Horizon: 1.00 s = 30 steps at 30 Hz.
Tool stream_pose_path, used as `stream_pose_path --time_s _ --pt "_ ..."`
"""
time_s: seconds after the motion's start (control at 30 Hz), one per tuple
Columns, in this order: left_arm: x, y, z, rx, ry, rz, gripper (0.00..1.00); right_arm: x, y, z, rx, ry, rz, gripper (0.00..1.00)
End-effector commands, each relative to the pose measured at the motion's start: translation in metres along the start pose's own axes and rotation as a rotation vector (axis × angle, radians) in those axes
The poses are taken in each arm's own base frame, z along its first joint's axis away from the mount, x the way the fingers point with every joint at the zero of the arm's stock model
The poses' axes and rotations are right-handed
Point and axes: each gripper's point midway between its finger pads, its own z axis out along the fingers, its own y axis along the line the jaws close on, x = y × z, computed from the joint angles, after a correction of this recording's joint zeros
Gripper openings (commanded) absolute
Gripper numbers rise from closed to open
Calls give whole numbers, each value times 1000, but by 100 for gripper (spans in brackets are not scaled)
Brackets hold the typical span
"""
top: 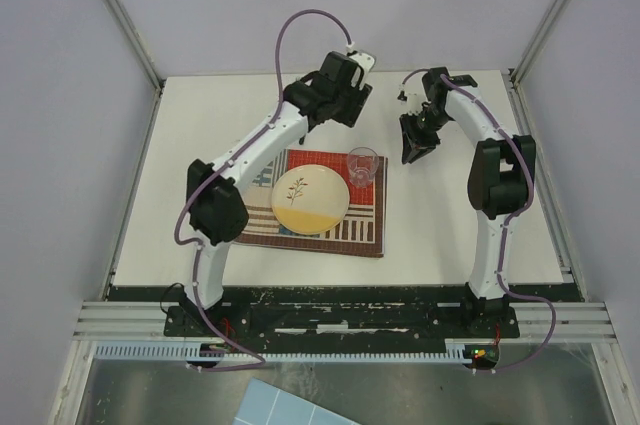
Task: Set the dinner table for one person
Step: Place the cup on the napkin.
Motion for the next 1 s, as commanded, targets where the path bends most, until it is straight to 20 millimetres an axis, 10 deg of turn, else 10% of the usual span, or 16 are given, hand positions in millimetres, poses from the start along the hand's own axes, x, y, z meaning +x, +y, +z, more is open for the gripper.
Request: stream_pose_path --time_s 0.0,0.4,0.97 --pt "-17 41 -40 -109 -64 30 61 -6 4 -2 -25 -13 5 32" --pt "139 192 -29 -250 259 -220 54 -7 -4 20 -34 54 50 31" --pt "204 211 -33 -248 353 -298 51 -34 17 57 -259 65 134 38"
